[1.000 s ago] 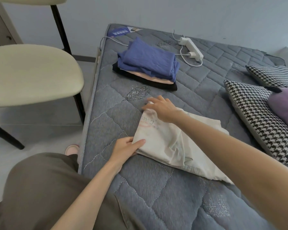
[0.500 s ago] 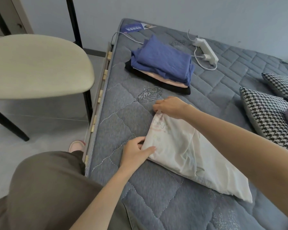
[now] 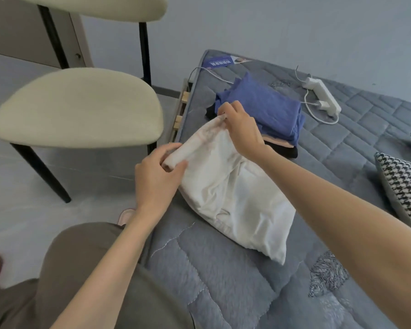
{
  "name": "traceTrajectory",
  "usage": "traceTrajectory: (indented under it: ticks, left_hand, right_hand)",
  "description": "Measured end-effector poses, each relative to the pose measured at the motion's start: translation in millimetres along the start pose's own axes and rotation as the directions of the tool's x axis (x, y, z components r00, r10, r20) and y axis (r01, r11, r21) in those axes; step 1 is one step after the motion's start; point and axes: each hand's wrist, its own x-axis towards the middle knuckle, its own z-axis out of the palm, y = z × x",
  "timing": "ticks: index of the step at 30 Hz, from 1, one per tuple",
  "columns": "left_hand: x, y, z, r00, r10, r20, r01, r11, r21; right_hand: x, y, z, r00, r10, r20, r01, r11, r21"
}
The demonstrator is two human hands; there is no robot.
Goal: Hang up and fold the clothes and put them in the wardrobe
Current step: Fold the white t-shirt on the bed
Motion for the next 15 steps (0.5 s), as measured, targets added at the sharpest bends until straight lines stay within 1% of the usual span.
traceTrajectory:
  ticks: [3,5,7,11,13,15]
  left_hand:
    - [2.6,15.7,-6.1,0.998,0.044,-0.041,-0.046,0.997,-0.055]
    - [-4.4,25.1,-1.1,0.997,0.081,-0.019,-0.083,0.993,-0.088]
    - [-16.1,34.1,9.2,0.992,0.126,0.026,-0.122,0.987,-0.107]
    - [-45.9,47.5,34.3,0.970,0.196,0.143,-0.180,0.977,-0.112]
    - [-60.5,50.5,46.6,0.949,0.218,0.226,-0.198,0.974,-0.108]
    - [-75.2,52.4,59.1,0.919,0.242,0.312,-0.234,0.970,-0.064]
  right_hand:
    - [6.7,-0.1,-8.1,0.997,0.023,-0.073,-0.018,0.997,0.072]
    - [-1.2,8.3,-14.5,0.994,0.045,-0.100,-0.035,0.994,0.100]
    - [-18.6,21.4,-21.4,0.989,0.071,-0.131,-0.054,0.990,0.130]
    - [-68.7,52.0,-35.0,0.975,0.150,-0.164,-0.131,0.983,0.126]
    - [-95.6,64.7,-39.2,0.970,0.175,-0.167,-0.152,0.979,0.139]
    - [-117.6,75.3,-37.7,0.962,0.228,-0.154,-0.208,0.969,0.135]
